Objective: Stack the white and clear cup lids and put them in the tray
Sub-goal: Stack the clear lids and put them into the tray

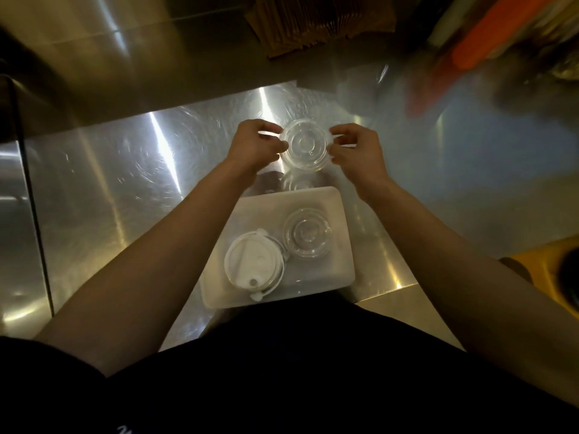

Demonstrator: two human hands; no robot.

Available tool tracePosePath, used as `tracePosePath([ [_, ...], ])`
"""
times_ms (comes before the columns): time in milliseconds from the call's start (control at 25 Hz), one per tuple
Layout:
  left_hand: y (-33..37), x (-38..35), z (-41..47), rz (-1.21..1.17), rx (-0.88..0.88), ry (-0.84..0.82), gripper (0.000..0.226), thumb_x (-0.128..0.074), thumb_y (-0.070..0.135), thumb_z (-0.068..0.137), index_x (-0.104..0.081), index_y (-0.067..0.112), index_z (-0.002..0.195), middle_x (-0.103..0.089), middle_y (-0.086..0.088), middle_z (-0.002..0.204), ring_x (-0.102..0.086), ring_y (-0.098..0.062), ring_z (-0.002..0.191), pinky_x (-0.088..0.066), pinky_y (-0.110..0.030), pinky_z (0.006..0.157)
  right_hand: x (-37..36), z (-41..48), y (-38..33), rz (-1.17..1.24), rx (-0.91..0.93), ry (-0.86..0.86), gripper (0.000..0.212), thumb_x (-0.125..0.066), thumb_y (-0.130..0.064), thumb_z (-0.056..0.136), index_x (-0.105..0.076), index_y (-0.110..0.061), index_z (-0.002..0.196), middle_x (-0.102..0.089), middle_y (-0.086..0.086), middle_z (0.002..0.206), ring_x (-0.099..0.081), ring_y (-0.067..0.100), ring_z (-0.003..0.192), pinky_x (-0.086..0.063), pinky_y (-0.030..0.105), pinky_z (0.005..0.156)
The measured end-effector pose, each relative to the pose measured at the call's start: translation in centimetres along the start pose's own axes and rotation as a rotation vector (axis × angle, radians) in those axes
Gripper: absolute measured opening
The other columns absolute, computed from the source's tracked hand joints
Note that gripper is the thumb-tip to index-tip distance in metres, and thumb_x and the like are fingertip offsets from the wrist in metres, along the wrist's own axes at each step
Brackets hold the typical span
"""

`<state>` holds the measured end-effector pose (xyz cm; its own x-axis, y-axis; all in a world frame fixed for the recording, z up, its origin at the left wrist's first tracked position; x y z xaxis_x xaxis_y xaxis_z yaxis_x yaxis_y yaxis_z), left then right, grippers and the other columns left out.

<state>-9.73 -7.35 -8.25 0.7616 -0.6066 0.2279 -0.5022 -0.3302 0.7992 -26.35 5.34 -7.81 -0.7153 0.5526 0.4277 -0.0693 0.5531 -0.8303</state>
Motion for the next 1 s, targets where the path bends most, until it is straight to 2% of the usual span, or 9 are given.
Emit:
tracePosePath([
  [160, 1.0, 1.1, -2.5, 0.001, -0.092, 0.009, 0.033, -0.073, 0.004, 0.08, -0.065, 0.004, 0.112, -0.064, -0.003, 0.08, -0.063, -0.015, 0.074, -0.057, -0.042, 0.089, 0.8, -2.8, -2.0, 0.058, 0.041, 0.018, 0.03, -0.067, -0.006, 0.084, -0.068, -0.013, 0.113, -0.064, -0.004, 0.087, -0.066, 0.014, 0.081, -0.061, 0.036, 0.084],
  [320, 0.7, 2.1, -5.5, 0.055, -0.168, 0.009, 0.032, -0.074, 0.008, 0.08, -0.067, 0.008, 0.111, -0.066, -0.003, 0.082, -0.065, -0.016, 0.076, -0.058, -0.042, 0.087, 1.1, -6.7, -2.1, 0.129, 0.042, 0.017, 0.028, -0.067, -0.004, 0.083, -0.069, -0.012, 0.11, -0.063, -0.004, 0.081, -0.066, 0.015, 0.076, -0.061, 0.037, 0.081],
  [520, -0.6, 2.2, -8.7, 0.195, -0.239, -0.019, 0.031, -0.074, 0.011, 0.08, -0.069, 0.014, 0.11, -0.066, 0.0, 0.089, -0.066, -0.016, 0.079, -0.06, -0.041, 0.084, 0.9, -11.9, 0.5, 0.18, -0.022, 0.026, 0.03, -0.069, -0.005, 0.083, -0.068, -0.012, 0.112, -0.065, -0.002, 0.081, -0.07, 0.021, 0.084, -0.063, 0.033, 0.076],
  [680, -1.9, 1.5, -10.2, 0.327, -0.287, -0.069, 0.031, -0.074, 0.014, 0.08, -0.071, 0.013, 0.111, -0.07, -0.006, 0.098, -0.07, -0.019, 0.086, -0.059, -0.04, 0.085, 0.6, -15.6, 3.5, 0.163, -0.1, 0.102, 0.035, -0.071, -0.013, 0.081, -0.069, -0.016, 0.115, -0.068, -0.003, 0.085, -0.071, 0.02, 0.086, -0.062, 0.039, 0.081],
  [840, -2.1, -0.3, -10.8, 0.497, -0.386, -0.093, 0.033, -0.072, 0.013, 0.082, -0.071, 0.011, 0.115, -0.072, -0.009, 0.106, -0.069, -0.018, 0.089, -0.054, -0.028, 0.082, 0.7, -18.3, 4.4, 0.066, -0.112, 0.161, 0.038, -0.07, -0.016, 0.084, -0.064, -0.024, 0.12, -0.066, -0.009, 0.093, -0.065, 0.001, 0.08, -0.054, 0.016, 0.069],
  [920, -2.5, -1.0, -10.5, 0.554, -0.409, -0.101, 0.033, -0.072, 0.012, 0.082, -0.071, 0.01, 0.115, -0.073, -0.01, 0.106, -0.067, -0.016, 0.087, -0.051, -0.024, 0.081, 0.8, -19.2, 4.2, 0.018, -0.081, 0.174, 0.032, -0.068, -0.017, 0.086, -0.064, -0.024, 0.118, -0.069, -0.005, 0.101, -0.065, 0.001, 0.083, -0.053, 0.012, 0.069],
  [1000, -2.7, -1.6, -10.1, 0.583, -0.431, -0.114, 0.033, -0.072, 0.012, 0.081, -0.071, 0.01, 0.114, -0.073, -0.011, 0.104, -0.066, -0.017, 0.084, -0.051, -0.024, 0.08, 0.7, -19.4, 4.1, -0.022, -0.073, 0.168, 0.031, -0.064, -0.016, 0.088, -0.067, -0.018, 0.119, -0.071, 0.002, 0.114, -0.066, 0.007, 0.092, -0.053, 0.013, 0.077],
])
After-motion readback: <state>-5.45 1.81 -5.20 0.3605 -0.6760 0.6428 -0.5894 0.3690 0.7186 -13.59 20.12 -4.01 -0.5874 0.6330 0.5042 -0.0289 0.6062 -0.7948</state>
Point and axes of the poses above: each hand's wrist, its own z-axis towards the middle knuckle, its own x-axis out of the back of the hand, y = z × x, the point moved 8 cm from there along z, towards the middle knuckle
